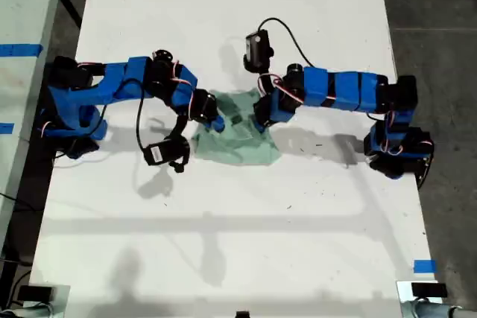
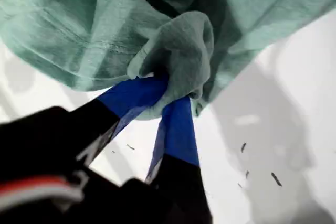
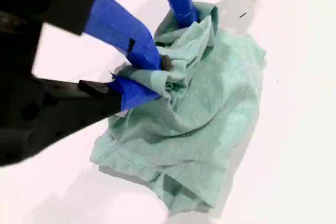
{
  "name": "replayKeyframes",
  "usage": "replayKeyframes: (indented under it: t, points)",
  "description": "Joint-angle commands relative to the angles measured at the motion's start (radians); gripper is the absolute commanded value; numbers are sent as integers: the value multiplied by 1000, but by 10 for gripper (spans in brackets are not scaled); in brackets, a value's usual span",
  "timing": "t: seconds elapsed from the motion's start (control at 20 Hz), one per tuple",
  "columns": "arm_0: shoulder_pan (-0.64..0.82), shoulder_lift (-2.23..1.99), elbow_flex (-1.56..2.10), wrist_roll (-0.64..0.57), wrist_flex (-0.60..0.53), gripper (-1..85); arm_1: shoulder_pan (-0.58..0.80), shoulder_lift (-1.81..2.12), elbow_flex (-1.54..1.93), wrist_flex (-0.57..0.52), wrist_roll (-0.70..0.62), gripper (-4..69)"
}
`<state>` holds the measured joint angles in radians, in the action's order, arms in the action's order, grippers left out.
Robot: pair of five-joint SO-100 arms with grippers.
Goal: Fold tshirt
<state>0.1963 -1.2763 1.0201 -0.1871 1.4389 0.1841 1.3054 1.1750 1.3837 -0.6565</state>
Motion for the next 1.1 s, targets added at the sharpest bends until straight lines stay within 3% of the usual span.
replayKeyframes:
  t: [0.0, 0.1, 0.15, 0.2, 0.25, 0.4, 0.45, 0.6, 0.75, 0.9, 1.0, 1.05]
  points:
    - [64, -8, -2, -40, 0, 1, 49, 89, 25, -57, -26, -16]
    - [106, -5, 2, -64, -3, 1, 80, 87, 29, -67, -41, -18]
    - [130, -12, 2, -71, 2, 40, 103, 87, 23, -69, -57, 13]
    - [158, -26, 3, -87, 12, 180, 135, 89, 12, -52, -66, 94]
    - [199, -43, 3, -97, 48, 292, 184, 89, -17, -8, -74, 231]
    - [433, -163, 63, -173, 121, 326, 420, 176, -35, 92, -147, 414]
    - [523, -221, 89, -210, 124, 326, 514, 218, -28, 115, -218, 555]
    - [730, -419, 193, -295, 120, 322, 767, 411, 51, 219, -310, 524]
    - [750, -629, 408, -310, 60, 305, 870, 693, 272, 242, -345, 367]
    - [621, -879, 756, -256, -77, 243, 801, 963, 554, 229, -284, 287]
    - [500, -1092, 1003, -160, -178, 121, 669, 1149, 769, 175, -156, 211]
    - [430, -1193, 1111, -72, -199, 99, 586, 1247, 891, 120, -81, 150]
